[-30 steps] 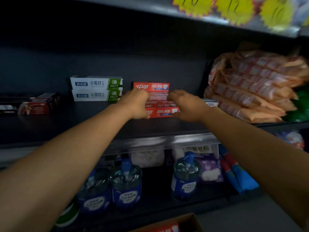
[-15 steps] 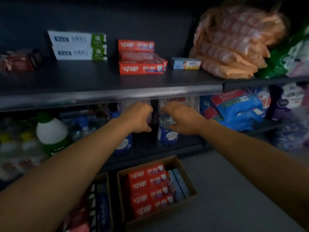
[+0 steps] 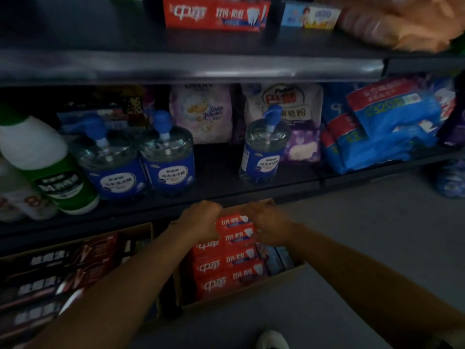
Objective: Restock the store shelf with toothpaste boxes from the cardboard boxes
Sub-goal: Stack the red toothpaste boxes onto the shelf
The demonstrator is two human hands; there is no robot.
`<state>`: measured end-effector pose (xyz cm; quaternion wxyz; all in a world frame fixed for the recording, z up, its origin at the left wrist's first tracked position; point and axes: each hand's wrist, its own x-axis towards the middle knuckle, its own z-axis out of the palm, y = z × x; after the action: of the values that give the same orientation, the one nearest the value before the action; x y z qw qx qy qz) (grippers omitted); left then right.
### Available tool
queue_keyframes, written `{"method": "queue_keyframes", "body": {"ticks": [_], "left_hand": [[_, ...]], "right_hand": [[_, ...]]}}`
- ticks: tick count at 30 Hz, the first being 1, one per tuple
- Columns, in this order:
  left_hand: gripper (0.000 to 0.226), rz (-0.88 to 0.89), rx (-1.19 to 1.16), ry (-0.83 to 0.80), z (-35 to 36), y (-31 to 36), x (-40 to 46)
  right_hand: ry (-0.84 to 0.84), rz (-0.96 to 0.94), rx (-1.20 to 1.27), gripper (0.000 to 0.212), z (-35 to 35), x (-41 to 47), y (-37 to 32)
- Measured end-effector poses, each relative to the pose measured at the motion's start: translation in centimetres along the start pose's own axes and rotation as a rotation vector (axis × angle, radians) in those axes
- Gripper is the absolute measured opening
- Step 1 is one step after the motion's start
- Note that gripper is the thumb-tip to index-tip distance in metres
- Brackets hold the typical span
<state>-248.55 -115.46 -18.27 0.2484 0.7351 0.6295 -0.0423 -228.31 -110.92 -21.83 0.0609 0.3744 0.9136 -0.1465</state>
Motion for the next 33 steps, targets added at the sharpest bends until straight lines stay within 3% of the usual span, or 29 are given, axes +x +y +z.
{"method": "queue_keyframes", "body": {"ticks": [9, 24, 33], "left_hand": [[0.037, -0.043, -0.043, -0.039, 6.0, -3.1, 3.0], [0.053, -0.062, -0.083, -0.059, 8.0, -4.5, 3.5], [0.049, -0.053, -0.094, -0.072, 6.6, -4.3, 3.1]], "right_hand": [[-0.159, 0.034, -0.038, 0.07, 7.4, 3.6, 2.1], [-0.147, -0.003, -0.069, 0.084, 10.6, 3.8, 2.7], [-0.215, 0.003, -0.129, 0.07, 9.8, 3.5, 2.1]]}}
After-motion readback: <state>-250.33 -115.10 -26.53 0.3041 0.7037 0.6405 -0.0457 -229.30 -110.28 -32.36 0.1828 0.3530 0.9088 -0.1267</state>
